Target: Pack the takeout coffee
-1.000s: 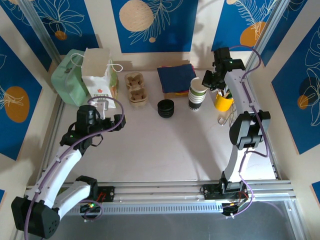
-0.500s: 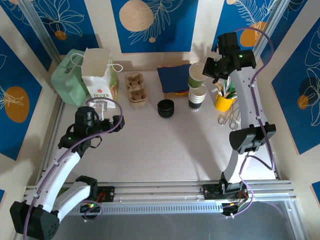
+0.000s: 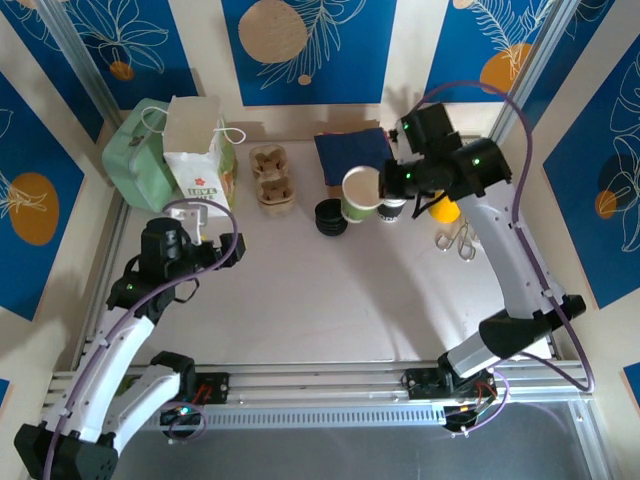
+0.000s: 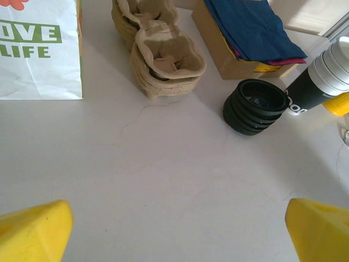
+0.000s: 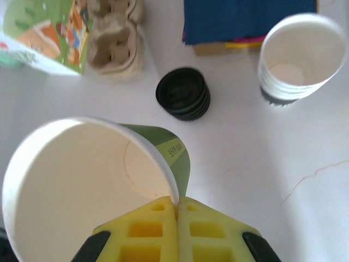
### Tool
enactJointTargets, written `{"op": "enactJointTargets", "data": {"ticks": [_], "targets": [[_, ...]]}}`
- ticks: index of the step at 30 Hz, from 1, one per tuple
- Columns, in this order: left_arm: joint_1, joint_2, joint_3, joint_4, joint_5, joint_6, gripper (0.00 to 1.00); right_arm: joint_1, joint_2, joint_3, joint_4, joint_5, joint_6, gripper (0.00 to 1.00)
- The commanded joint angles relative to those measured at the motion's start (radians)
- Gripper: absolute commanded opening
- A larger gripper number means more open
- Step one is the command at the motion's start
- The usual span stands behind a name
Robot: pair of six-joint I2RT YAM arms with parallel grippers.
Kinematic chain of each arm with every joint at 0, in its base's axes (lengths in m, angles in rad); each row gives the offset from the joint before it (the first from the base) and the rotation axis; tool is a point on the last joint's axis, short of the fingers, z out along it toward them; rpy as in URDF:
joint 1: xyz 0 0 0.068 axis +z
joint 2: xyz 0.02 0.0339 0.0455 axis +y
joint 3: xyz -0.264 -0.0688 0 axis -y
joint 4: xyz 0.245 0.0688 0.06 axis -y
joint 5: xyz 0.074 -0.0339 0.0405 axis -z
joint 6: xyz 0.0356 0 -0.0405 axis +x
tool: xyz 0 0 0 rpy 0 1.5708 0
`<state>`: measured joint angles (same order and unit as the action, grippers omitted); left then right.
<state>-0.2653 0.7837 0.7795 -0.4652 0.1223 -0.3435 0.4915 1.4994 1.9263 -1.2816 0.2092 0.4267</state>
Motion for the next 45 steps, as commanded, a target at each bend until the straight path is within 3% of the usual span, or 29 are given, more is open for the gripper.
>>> {"op": "enactJointTargets", "data": {"ticks": [1,9,19,27,41,45], "targets": [[-0.006,-0.033,0.004,-0.029,-0.019,-0.011,0.99,0.062,-0.052,-0.123,0.069,0.023,0.032,0.01],[-0.006,-0.048,-0.028,-0.020,-0.015,-0.032,0.99,0.199,-0.135,-0.460,0.281,0.054,0.096,0.01],[-0.006,-0.040,-0.035,-0.002,-0.006,-0.051,0.99,0.277,-0.124,-0.746,0.498,0.064,0.162,0.01],[-0.006,-0.026,-0.048,0.019,0.005,-0.060,0.99,0.316,-0.100,-0.838,0.594,0.074,0.194,0.01],[-0.005,-0.026,-0.071,0.035,0.007,-0.072,0.99,0.358,-0.004,-0.823,0.588,0.109,0.208,0.03],[-0.006,-0.027,-0.072,0.035,0.005,-0.073,0.99,0.364,-0.002,-0.816,0.587,0.112,0.208,0.09]]}}
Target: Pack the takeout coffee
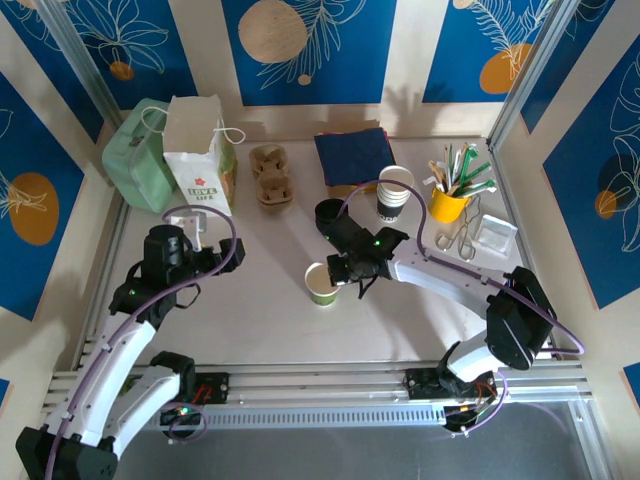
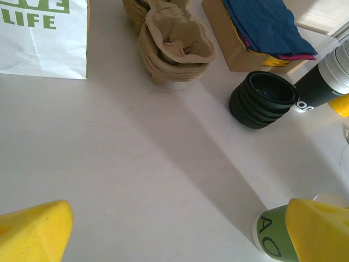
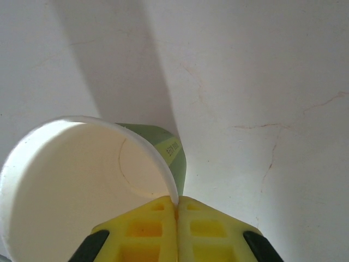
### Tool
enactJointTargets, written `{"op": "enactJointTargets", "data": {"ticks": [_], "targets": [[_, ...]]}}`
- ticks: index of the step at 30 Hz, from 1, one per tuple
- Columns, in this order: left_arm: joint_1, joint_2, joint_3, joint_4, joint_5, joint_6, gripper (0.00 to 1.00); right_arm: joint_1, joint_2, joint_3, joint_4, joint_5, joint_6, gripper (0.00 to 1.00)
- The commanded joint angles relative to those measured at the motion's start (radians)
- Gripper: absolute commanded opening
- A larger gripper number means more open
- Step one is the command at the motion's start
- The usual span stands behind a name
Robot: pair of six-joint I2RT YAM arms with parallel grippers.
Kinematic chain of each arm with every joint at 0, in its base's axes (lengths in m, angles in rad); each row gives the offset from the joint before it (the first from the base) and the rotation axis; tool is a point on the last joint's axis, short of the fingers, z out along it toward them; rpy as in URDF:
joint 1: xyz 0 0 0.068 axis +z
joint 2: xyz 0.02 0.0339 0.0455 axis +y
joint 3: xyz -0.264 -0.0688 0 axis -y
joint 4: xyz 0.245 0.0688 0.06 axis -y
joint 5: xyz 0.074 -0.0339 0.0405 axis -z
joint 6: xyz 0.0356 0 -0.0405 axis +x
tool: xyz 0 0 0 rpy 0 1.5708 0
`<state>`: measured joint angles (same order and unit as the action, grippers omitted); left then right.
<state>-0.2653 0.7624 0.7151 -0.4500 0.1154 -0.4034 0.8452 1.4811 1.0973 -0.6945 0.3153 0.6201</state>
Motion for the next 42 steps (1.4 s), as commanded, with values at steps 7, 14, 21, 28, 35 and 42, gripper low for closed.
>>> {"op": "enactJointTargets", "data": {"ticks": [7,14,21,28,35,42], "targets": [[-0.006,-0.001,-0.008,0.025,0.015,-0.017,0.99,0.013,0.013,0.058,-0.033,0.011,0.020,0.23],[-0.005,-0.006,-0.002,0.019,0.010,-0.012,0.99,0.036,-0.023,0.181,-0.140,0.089,0.038,0.43],[-0.006,-0.008,-0.003,0.024,0.017,-0.020,0.99,-0.016,0.035,0.314,-0.173,0.175,0.080,0.52],[-0.006,-0.022,0.004,0.016,0.025,-0.028,0.99,-0.122,0.199,0.484,-0.200,0.158,0.105,0.53],[-0.006,-0.040,0.003,0.009,0.031,-0.038,0.99,-0.182,0.324,0.584,-0.196,0.153,0.139,0.55],[-0.006,-0.049,0.003,0.002,0.035,-0.041,0.99,-0.229,0.373,0.578,-0.145,0.144,0.200,0.56]]}}
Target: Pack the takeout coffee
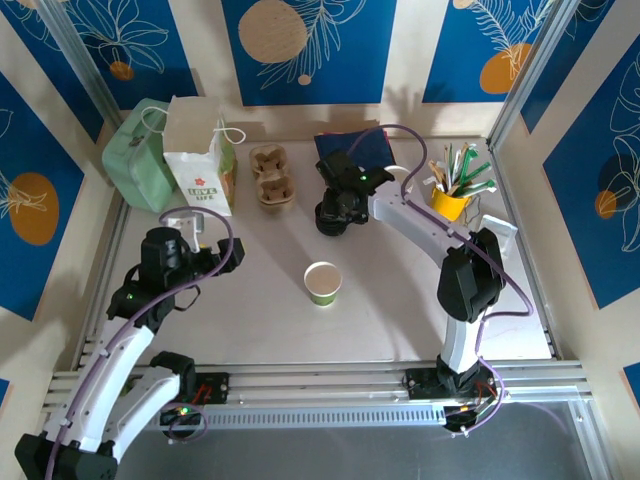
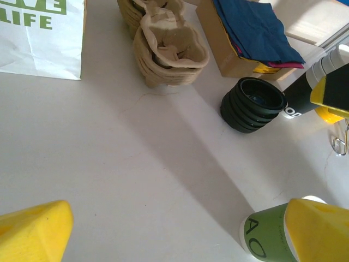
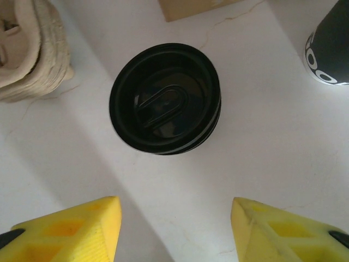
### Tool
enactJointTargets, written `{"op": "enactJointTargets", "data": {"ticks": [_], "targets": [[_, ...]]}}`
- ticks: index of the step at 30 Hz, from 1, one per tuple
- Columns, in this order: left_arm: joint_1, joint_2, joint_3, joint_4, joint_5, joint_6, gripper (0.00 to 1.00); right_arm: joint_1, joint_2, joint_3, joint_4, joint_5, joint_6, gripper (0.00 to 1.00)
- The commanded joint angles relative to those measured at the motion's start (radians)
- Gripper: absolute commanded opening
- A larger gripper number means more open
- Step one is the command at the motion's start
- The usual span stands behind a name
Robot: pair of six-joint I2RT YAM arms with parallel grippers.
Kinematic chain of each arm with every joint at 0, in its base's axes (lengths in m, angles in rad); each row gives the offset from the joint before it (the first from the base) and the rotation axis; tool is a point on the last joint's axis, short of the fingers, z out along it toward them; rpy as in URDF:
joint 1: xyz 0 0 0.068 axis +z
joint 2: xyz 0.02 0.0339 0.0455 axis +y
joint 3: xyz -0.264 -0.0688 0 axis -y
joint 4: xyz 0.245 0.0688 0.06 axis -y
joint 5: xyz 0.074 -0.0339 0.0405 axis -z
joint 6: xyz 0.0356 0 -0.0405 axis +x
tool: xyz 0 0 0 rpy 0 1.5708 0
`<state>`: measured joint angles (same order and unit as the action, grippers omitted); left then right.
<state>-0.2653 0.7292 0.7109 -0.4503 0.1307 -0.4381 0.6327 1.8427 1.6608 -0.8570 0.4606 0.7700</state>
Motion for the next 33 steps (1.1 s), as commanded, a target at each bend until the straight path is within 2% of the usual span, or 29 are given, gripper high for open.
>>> {"op": "enactJointTargets", "data": {"ticks": [1,18,33], "targets": [[-0.006,-0.017,0.007,0.001,0.019,-0.006,0.99,-0.022,0.017,0.013,0.023,-0.005,0.054,0.56],[-0.006,-0.049,-0.011,-0.010,0.010,-0.008,0.99,-0.056,0.148,0.079,0.031,-0.031,0.067,0.55],[-0.006,-0.060,-0.028,-0.015,0.009,-0.008,0.99,-0.081,0.204,0.107,0.017,-0.072,0.054,0.43]]}}
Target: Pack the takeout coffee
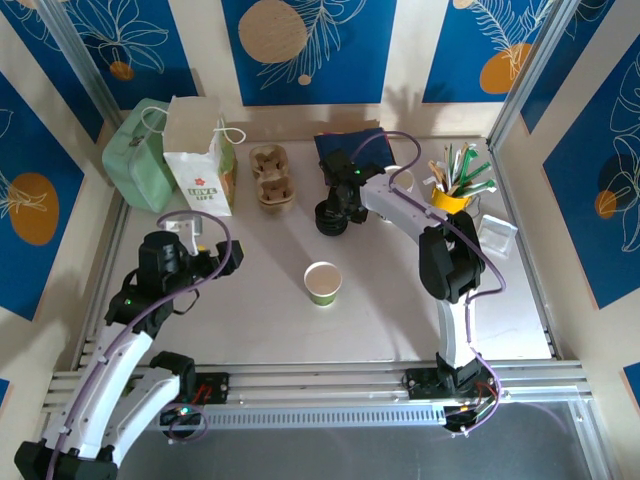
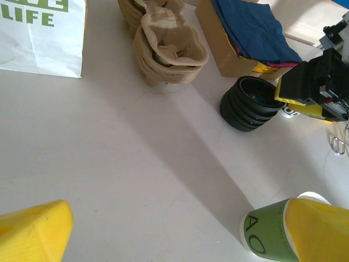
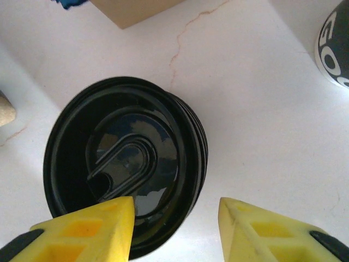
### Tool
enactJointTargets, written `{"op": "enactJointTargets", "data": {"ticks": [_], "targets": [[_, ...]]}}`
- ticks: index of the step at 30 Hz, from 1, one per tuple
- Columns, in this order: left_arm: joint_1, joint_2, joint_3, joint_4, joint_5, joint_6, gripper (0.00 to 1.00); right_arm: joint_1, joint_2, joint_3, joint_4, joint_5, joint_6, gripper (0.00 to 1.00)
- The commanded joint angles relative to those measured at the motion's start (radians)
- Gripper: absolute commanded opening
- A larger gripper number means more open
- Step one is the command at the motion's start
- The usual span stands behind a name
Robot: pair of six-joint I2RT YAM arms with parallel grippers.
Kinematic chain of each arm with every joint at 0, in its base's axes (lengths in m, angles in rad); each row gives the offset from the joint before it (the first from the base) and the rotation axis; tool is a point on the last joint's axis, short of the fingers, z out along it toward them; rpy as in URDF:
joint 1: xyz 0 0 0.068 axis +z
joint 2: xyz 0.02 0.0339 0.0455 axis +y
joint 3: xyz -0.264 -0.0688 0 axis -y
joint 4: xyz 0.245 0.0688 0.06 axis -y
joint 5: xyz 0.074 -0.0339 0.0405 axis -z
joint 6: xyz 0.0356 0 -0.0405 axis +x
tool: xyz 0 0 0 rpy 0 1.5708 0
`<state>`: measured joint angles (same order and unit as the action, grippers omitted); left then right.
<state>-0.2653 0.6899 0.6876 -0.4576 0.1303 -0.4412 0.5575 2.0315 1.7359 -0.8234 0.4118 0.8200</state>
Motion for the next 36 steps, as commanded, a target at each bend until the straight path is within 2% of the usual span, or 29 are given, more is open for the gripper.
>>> {"op": "enactJointTargets", "data": {"ticks": [1,17,36], "targets": [[-0.006,-0.025,-0.006,-0.009,0.004,-0.004,0.99,-0.008,0.016,0.030,-0.012,-0.029,0.003,0.42],[-0.006,-0.035,-0.010,-0.005,0.005,-0.008,0.99,-0.016,0.062,0.074,-0.029,-0.047,0.000,0.41],[-0.006,-0.039,-0.005,-0.017,-0.001,0.001,0.99,-0.019,0.063,0.073,-0.029,-0.060,-0.013,0.20]]}}
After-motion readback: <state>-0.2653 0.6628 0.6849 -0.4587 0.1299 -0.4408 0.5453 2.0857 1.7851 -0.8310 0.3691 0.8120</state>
